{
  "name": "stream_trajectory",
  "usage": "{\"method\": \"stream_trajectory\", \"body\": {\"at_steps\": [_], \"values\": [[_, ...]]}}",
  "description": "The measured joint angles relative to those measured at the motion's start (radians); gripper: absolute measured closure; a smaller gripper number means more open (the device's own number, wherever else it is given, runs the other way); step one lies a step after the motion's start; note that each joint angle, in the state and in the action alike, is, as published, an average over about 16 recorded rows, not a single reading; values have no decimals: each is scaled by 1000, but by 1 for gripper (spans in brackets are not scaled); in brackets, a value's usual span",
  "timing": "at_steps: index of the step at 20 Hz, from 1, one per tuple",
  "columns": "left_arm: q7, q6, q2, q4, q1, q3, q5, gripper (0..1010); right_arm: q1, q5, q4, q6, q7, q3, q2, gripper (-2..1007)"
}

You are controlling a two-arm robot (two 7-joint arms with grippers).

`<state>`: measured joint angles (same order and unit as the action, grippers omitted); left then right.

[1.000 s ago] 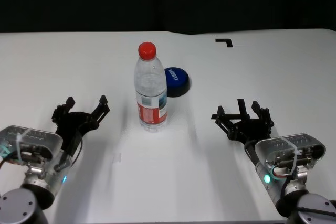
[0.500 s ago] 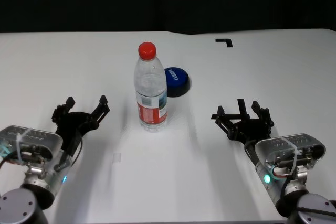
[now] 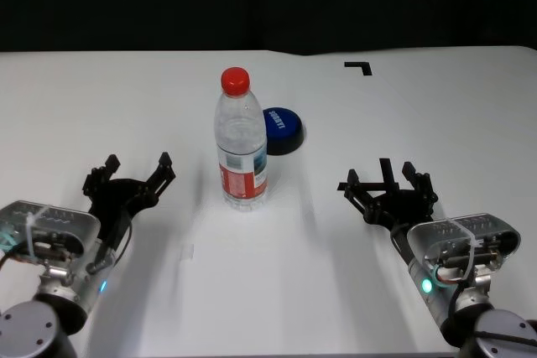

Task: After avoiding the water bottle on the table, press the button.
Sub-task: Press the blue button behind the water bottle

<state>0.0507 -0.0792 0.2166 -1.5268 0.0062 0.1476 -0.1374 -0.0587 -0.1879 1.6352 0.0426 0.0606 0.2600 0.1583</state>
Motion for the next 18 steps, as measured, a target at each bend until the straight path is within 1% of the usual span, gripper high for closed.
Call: {"method": "stream_trajectory", "body": {"at_steps": [18], "values": [[4,-3,0,0,0,-2,0,7,0,0,0,0,0,0,0,2]]}}
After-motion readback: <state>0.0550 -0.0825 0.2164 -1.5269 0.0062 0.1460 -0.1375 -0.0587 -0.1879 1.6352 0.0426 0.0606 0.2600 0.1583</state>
